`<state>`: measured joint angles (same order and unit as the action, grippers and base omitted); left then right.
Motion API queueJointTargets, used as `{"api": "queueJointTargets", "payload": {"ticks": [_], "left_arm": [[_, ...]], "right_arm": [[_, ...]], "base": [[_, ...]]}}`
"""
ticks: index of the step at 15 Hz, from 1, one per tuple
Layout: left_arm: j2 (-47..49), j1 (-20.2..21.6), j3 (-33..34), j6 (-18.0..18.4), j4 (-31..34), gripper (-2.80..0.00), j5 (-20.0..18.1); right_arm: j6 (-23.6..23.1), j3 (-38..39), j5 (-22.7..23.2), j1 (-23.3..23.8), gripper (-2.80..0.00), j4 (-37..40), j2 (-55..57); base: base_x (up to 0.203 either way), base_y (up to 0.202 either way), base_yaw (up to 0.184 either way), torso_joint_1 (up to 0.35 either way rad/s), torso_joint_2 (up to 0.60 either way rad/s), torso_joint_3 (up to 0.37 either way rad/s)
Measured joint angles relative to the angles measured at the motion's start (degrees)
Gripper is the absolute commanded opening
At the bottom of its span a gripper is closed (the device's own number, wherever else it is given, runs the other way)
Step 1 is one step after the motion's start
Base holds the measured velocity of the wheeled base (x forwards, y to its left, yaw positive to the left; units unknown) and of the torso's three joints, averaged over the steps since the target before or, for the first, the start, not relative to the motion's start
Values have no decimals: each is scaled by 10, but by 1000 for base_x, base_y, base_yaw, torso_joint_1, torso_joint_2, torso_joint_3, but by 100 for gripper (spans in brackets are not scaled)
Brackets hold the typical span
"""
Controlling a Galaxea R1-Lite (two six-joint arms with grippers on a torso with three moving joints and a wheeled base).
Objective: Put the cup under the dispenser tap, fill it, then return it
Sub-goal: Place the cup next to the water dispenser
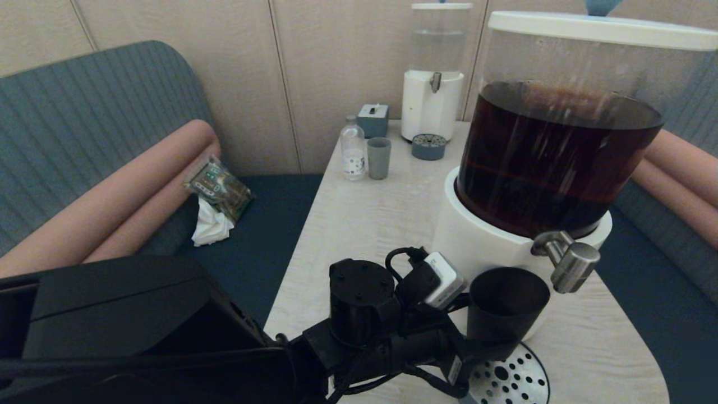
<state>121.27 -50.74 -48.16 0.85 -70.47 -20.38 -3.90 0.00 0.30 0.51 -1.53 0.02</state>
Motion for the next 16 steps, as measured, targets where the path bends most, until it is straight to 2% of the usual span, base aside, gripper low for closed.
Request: {"api": "queueJointTargets", "payload": {"ticks": [5,9,12,16], "left_arm": [[-24,8,32,-15,-20,-280,41],[-52,30,67,-17,-21,-280,50],[-71,59,79,-17,-22,-280,64],[-93,100,109,-17,-28,-280,62]], "right_arm": [[0,0,0,0,-280,0,0],[0,0,0,0,-280,0,0],[0,0,0,0,-280,0,0],[0,0,0,0,-280,0,0]], "base": [[0,0,0,0,0,0],[0,0,0,0,0,0],[0,0,0,0,0,0],[0,0,0,0,0,0]]}}
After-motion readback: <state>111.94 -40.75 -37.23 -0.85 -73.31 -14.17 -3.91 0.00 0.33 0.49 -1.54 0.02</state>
